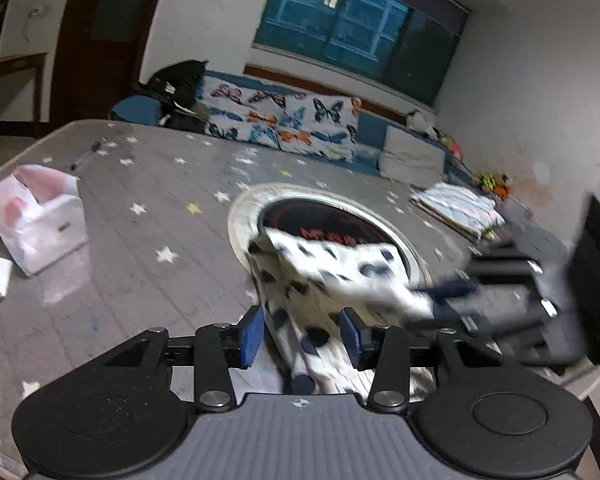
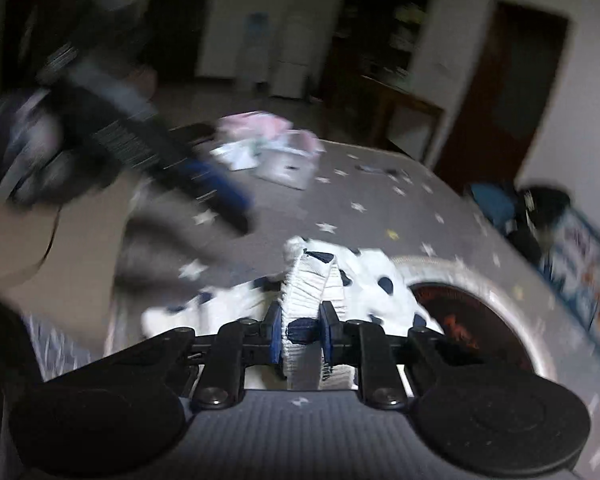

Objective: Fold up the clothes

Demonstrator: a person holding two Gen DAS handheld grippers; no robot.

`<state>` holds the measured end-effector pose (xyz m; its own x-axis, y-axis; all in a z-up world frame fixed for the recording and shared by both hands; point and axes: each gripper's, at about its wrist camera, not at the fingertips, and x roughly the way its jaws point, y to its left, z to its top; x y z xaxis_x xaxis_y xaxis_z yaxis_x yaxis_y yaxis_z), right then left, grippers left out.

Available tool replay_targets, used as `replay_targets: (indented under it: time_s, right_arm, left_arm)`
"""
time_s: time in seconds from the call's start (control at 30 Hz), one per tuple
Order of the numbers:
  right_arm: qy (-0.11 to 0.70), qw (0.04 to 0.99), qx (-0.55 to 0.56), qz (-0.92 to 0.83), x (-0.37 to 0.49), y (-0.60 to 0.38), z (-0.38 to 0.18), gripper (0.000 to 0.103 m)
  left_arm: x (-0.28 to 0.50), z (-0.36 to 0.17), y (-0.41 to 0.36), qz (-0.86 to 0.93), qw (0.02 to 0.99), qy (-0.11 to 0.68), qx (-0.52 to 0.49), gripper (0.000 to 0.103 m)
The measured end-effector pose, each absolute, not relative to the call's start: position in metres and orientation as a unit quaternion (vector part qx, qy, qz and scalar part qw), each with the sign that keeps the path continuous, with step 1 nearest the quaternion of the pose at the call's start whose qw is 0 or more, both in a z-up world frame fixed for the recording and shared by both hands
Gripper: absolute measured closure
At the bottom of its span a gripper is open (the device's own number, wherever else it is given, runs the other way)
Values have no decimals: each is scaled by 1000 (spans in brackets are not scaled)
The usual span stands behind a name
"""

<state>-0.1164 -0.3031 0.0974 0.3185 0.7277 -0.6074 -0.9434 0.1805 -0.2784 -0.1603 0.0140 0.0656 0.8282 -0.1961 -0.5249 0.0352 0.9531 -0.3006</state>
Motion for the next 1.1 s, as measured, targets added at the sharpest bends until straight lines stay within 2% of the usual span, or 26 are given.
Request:
replay_targets:
  time_s: [0.13,0.23,0.33,0.5,0.67,0.83,1.03,1.1]
  right_arm:
    - [151,705,-376,581,-144,-309,87,78]
    - [178,699,-347,600,-149,-314,87,77]
    - [199,716,-291,602,-141,-318,95,70]
    - [250,751,-199,578,-113,-329,97,69]
    - [260,771,-168,556,-106,-343,98,60]
    - [269,760,-192,560,-113,-337,90,63]
    - [226,736,-281,573,-140,-308,74,65]
    - [230,732,-291,572,-141,-302,70,73]
  left_arm:
    - [-159,68,17,-65,947,279,-148,56]
    - [-153,68,14,-69,946,280,-146,56]
    - [-147,67,11,-76,946,280,-146,56]
    - [-142,71,0,-102,947,274,-137,56]
    - [-139,67,-4,-111,945,279,-133,56]
    - [-139,62,1,-99,942,288,-141,56]
    - [-144,57,7,-89,939,298,-149,56]
    - [-145,56,9,-87,938,299,-153,56]
